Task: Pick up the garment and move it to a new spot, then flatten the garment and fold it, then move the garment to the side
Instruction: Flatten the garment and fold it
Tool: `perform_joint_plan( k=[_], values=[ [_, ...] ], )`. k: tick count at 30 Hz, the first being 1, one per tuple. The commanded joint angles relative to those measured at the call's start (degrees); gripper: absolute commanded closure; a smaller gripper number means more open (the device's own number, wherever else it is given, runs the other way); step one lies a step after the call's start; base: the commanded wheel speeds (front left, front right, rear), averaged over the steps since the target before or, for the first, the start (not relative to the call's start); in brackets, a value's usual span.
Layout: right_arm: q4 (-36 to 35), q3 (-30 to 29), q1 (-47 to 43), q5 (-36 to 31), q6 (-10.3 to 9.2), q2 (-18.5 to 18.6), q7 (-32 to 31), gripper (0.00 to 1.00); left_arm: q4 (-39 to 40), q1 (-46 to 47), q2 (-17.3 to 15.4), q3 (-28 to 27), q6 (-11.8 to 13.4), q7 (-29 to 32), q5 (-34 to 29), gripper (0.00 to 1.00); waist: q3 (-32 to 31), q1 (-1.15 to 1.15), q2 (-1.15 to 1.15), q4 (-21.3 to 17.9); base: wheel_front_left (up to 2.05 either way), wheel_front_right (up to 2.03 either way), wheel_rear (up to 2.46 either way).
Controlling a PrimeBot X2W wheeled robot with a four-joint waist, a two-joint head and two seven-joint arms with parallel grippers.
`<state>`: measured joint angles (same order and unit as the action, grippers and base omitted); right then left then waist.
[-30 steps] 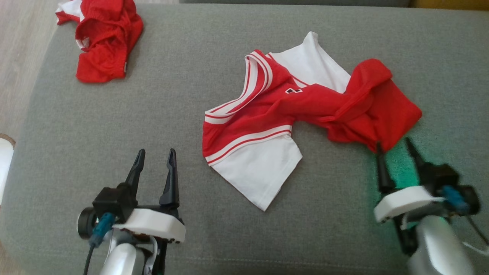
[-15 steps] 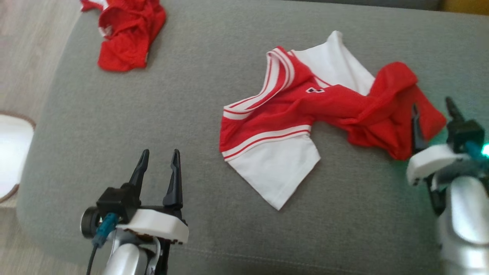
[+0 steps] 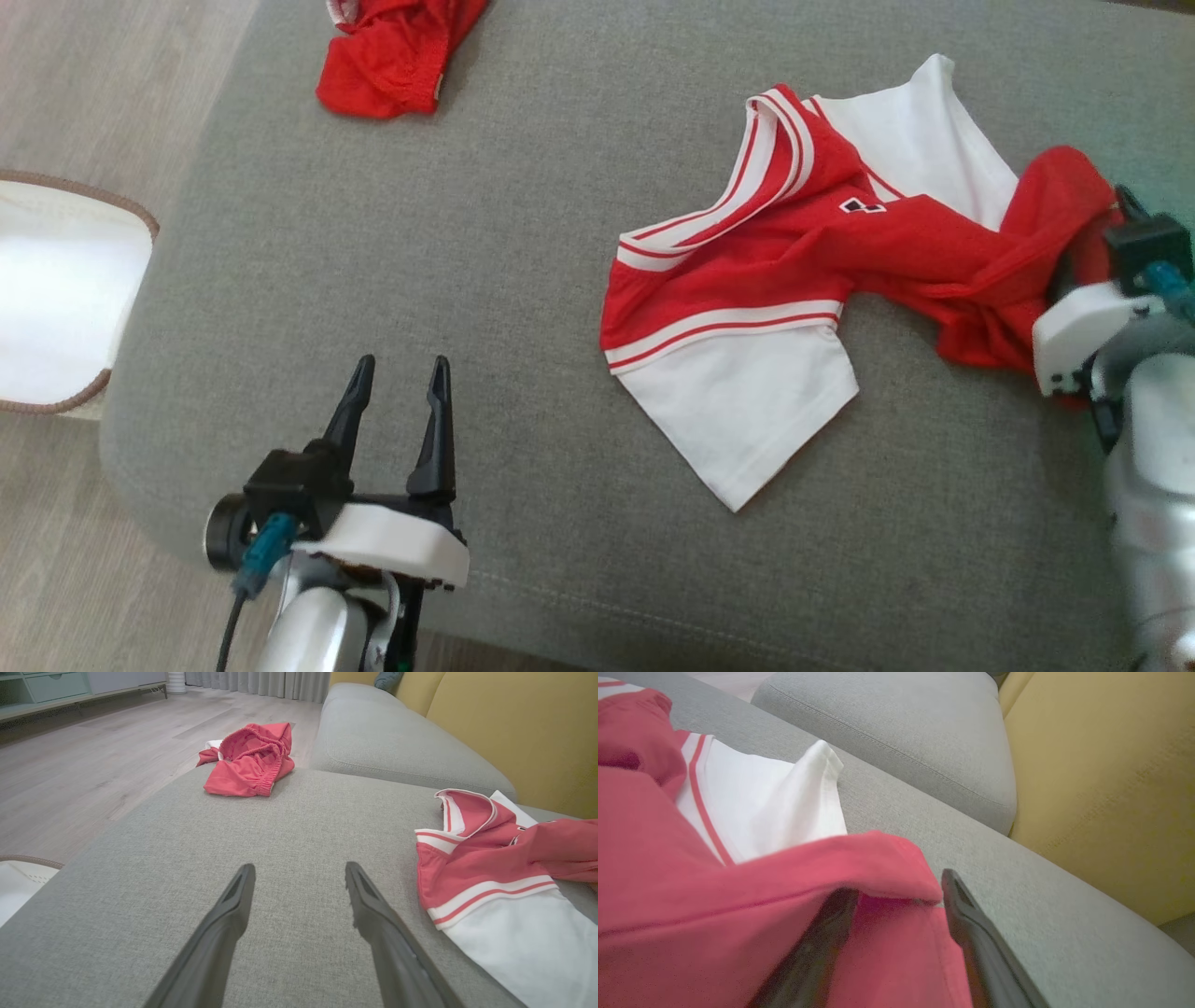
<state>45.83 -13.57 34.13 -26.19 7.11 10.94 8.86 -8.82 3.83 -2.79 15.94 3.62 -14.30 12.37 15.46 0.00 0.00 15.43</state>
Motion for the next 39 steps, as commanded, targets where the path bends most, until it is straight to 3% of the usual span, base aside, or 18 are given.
perform_joint_plan(
  k=[1,4,5,10,17,23,28,34,39],
  values=[
    [-0.63,1.47,2.61,-0.86,0.37,0.86,1.15,0.31,2.2,1.64,-0.09,-1.65,0.36,-0.7,0.24,0.0,0.33,0.0,0.0,0.09,0.0,0.0,0.0],
    [1.61,2.31,4.88,-1.65,0.37,0.96,1.95,0.74,2.29,1.71,-0.09,-1.79,0.49,-0.7,0.17,0.0,0.71,0.0,0.0,-0.26,0.0,0.0,0.0],
    [2.37,2.67,5.55,-1.76,0.37,0.9,2.19,1.0,2.26,1.77,-0.09,-1.83,0.51,-0.7,0.14,0.0,0.8,0.0,0.0,-0.48,0.0,0.0,0.0],
    [3.97,3.18,8.6,-1.91,0.37,0.84,3.79,1.0,2.02,2.04,-0.09,-2.16,0.56,-0.7,0.02,0.0,0.89,0.0,0.0,-2.31,0.0,0.0,0.0],
    [-0.8,2.88,8.03,-3.28,0.37,-0.44,5.41,1.0,1.8,1.91,-0.09,-2.72,0.33,-0.7,-0.14,0.0,-0.82,0.0,0.0,-6.06,0.0,0.0,0.0],
    [-10.34,1.1,-1.68,-5.53,0.37,-1.62,5.24,1.0,1.65,1.56,-0.09,-2.9,0.12,-0.7,-0.23,0.0,-2.54,0.0,0.0,-9.95,0.0,0.0,0.0],
    [-19.78,-0.74,-12.97,-6.93,0.37,-3.54,1.22,1.0,1.74,1.46,-0.09,-3.53,0.07,-0.7,-0.41,0.0,-3.01,0.0,0.0,-12.42,0.0,0.0,0.0],
    [-28.91,2.6,-24.26,-5.01,0.37,-5.84,-5.23,1.0,1.68,1.77,-0.09,-3.82,-0.21,-0.7,-0.59,0.0,-3.16,0.0,0.0,-14.25,0.0,0.0,0.0],
    [-31.69,5.38,-26.78,-3.0,0.37,-6.29,-7.79,1.0,1.4,2.0,-0.09,-3.95,-0.27,-0.7,-0.59,0.0,-3.57,0.0,0.0,-14.72,0.0,0.0,0.0]
  ],
)
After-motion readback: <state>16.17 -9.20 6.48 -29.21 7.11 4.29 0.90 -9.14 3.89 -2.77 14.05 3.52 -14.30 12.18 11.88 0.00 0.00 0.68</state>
